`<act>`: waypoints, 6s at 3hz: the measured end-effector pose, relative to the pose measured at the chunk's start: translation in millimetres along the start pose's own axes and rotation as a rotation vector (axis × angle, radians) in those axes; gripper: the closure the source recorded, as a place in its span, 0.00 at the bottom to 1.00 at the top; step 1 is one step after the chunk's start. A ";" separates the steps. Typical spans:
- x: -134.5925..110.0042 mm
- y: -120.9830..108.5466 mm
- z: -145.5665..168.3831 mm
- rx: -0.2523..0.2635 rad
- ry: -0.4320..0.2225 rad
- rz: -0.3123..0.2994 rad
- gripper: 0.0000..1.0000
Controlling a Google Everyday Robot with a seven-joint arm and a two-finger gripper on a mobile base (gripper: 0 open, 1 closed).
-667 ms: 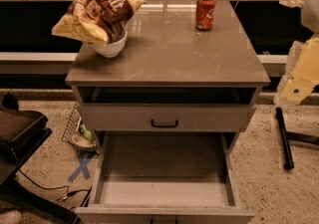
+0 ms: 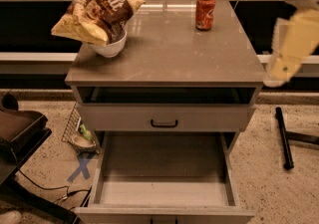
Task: Pick brown chip bag from white bowl and place on counter
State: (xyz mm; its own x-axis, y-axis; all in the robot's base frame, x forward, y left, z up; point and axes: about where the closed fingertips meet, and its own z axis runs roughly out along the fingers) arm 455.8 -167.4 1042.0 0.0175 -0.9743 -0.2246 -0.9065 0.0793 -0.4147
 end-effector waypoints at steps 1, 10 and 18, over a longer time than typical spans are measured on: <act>-36.6 -21.6 -1.2 -0.009 -0.041 -0.172 0.00; -244.4 -194.6 216.6 -0.041 -0.082 -0.966 0.00; -282.8 -223.1 278.8 -0.009 -0.086 -1.069 1.00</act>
Offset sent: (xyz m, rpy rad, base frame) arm 0.0571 0.1117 0.0346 -0.1526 -0.1026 0.6345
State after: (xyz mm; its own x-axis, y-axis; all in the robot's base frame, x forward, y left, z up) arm 770.7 149.2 952.2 0.8332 -0.5194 0.1897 -0.4067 -0.8081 -0.4261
